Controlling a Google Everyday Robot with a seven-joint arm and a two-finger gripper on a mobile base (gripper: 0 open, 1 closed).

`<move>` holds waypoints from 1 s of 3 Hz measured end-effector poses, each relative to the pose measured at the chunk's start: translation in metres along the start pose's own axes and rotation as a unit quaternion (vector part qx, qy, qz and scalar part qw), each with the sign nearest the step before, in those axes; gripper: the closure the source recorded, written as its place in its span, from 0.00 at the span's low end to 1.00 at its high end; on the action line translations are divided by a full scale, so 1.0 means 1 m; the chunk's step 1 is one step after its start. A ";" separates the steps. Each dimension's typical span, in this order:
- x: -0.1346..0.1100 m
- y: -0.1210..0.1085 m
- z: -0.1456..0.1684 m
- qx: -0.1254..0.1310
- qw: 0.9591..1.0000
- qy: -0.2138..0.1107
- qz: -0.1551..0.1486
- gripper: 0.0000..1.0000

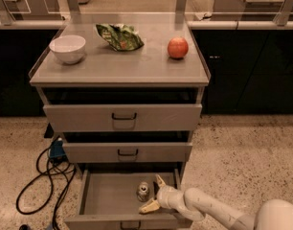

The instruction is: Pick 7up can from bottom drawer and place on counter

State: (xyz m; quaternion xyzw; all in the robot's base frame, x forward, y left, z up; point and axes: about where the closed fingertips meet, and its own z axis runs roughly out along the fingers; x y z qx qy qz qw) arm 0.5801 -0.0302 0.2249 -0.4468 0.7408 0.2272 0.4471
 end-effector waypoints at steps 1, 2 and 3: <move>0.000 0.000 0.000 0.000 1.000 0.000 0.000 0.00; 0.023 -0.021 0.047 0.003 1.000 0.018 -0.011 0.00; 0.024 -0.036 0.045 0.016 1.000 0.019 -0.012 0.00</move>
Offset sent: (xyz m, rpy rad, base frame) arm 0.0348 -0.0004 -0.0523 -0.1534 0.0031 0.0182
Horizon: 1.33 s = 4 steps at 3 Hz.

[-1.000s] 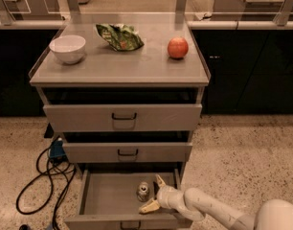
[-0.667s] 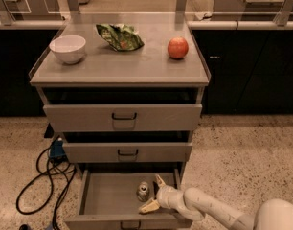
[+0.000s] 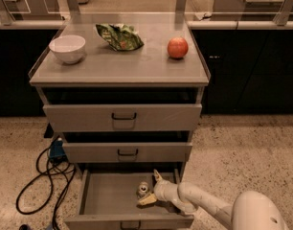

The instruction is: Pick 7up can from bottom drawer and place on counter

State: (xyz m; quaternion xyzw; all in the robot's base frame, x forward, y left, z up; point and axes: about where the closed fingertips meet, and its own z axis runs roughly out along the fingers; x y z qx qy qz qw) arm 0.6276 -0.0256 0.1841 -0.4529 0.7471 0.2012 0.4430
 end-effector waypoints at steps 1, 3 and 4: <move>0.000 0.005 -0.001 -0.006 1.000 0.005 -0.006 0.00; 0.013 0.005 0.004 -0.024 1.000 0.016 0.003 0.00; 0.013 0.005 0.004 -0.024 1.000 0.016 0.003 0.19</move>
Offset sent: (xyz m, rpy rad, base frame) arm -0.0033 -0.0111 -0.0282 -0.0201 0.0919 0.0480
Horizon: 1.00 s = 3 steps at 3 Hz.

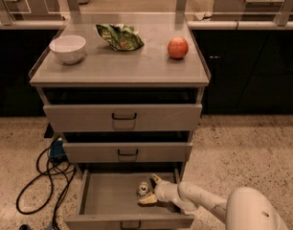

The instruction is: Pick 7up can from bottom drawer and place on counter

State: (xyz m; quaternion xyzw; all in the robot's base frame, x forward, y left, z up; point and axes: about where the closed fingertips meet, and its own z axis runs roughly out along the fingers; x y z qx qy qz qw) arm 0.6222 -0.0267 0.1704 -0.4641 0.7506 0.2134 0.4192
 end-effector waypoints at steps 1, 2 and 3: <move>0.000 0.000 0.000 0.000 1.000 0.000 0.000 0.43; 0.000 0.000 0.000 0.000 1.000 0.000 0.000 0.66; -0.001 0.003 0.001 0.001 1.000 0.003 -0.002 0.89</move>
Offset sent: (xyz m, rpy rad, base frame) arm 0.0000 0.0000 0.0000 0.0000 0.0000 0.0000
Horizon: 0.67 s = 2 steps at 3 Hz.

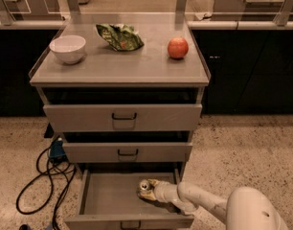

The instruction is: Pick 7up can from bottom drawer and place on counter

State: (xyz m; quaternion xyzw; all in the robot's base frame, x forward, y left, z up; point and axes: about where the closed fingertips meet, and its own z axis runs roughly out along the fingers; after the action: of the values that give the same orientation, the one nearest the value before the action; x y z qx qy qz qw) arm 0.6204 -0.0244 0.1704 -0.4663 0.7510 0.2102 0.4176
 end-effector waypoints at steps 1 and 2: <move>-0.002 0.006 -0.003 0.007 1.000 0.014 -0.011 1.00; -0.031 -0.018 -0.047 0.058 0.995 0.051 -0.058 1.00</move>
Offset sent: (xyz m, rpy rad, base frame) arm -0.1270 0.0012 0.1016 -0.4820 -0.1033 -0.0142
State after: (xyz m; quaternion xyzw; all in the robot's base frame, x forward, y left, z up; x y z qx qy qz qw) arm 0.6219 -0.0502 0.2236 -0.4944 0.7539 0.1180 0.4163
